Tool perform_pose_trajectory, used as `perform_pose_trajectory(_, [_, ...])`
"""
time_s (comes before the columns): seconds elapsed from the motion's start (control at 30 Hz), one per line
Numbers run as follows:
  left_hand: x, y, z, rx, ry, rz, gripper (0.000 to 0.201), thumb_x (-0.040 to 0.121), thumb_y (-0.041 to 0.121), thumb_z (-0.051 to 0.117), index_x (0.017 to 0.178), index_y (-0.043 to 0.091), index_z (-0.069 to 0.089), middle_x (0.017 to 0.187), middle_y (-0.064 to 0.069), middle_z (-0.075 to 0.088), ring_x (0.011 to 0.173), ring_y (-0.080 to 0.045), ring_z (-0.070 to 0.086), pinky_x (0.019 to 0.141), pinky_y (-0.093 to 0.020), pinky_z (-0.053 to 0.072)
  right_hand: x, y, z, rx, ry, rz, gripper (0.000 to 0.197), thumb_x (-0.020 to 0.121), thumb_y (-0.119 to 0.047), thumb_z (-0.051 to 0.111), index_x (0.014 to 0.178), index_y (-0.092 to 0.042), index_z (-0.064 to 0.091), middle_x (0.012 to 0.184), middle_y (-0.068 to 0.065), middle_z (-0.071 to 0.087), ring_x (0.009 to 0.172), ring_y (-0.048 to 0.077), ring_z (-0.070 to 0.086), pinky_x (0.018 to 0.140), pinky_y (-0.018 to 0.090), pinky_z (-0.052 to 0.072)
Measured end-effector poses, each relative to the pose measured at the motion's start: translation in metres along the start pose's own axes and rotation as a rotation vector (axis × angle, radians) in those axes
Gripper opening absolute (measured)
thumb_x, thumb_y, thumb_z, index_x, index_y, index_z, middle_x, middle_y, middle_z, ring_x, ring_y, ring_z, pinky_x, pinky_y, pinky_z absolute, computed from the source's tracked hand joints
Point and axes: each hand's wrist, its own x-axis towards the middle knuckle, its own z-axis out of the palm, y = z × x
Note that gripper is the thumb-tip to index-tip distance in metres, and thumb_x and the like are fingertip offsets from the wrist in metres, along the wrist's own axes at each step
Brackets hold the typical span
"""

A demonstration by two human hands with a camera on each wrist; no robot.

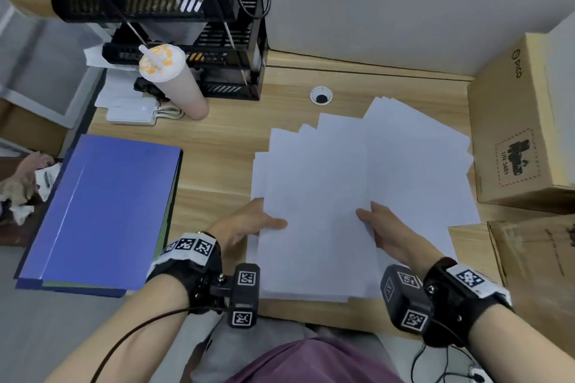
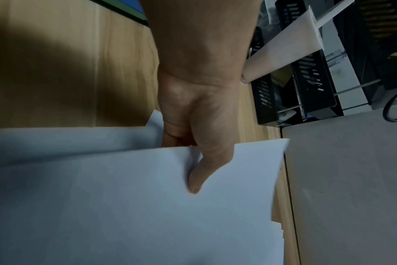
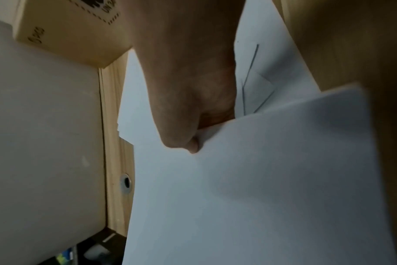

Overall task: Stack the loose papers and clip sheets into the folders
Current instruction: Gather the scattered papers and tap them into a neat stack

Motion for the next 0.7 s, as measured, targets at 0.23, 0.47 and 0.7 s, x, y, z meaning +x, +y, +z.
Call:
perform_pose_trajectory(0.23, [-0.001, -0.034, -0.013, -0.094, 0.141, 0.03, 0.044, 0.091, 0.007, 0.055, 0.134, 0.019, 0.051, 0.127, 0.004, 0.062, 0.113, -0.013, 0.059, 0.09, -0.026, 0.048, 0.019, 0.024, 0.051, -0.041, 0.147, 0.078, 0.021, 0.098, -0.01, 0.043, 0.116, -0.011, 0.055, 0.099, 0.012, 0.064, 0.083, 0.027, 0.062, 0.07, 0.034, 0.047])
perform_pose_trajectory(0.47, [-0.036, -0.054, -0.087, -0.078, 0.175, 0.116, 0.045, 0.098, 0.004, 0.04, 0.137, 0.028, 0.042, 0.121, 0.013, 0.053, 0.107, -0.007, 0.051, 0.078, -0.017, 0.043, 0.019, -0.002, 0.135, -0.078, 0.125, 0.024, 0.017, 0.093, -0.002, 0.043, 0.091, -0.012, 0.056, 0.075, 0.004, 0.059, 0.068, 0.02, 0.054, 0.068, 0.033, 0.041])
perform_pose_trajectory(0.7, [-0.062, -0.079, -0.186, -0.031, 0.46, 0.143, 0.043, 0.091, 0.01, 0.044, 0.13, 0.026, 0.053, 0.121, 0.007, 0.059, 0.116, -0.019, 0.054, 0.097, -0.033, 0.045, 0.031, -0.05, 0.237, -0.048, -0.006, -0.096, 0.026, 0.095, -0.002, 0.04, 0.095, -0.017, 0.061, 0.079, -0.002, 0.067, 0.071, 0.016, 0.061, 0.063, 0.028, 0.049])
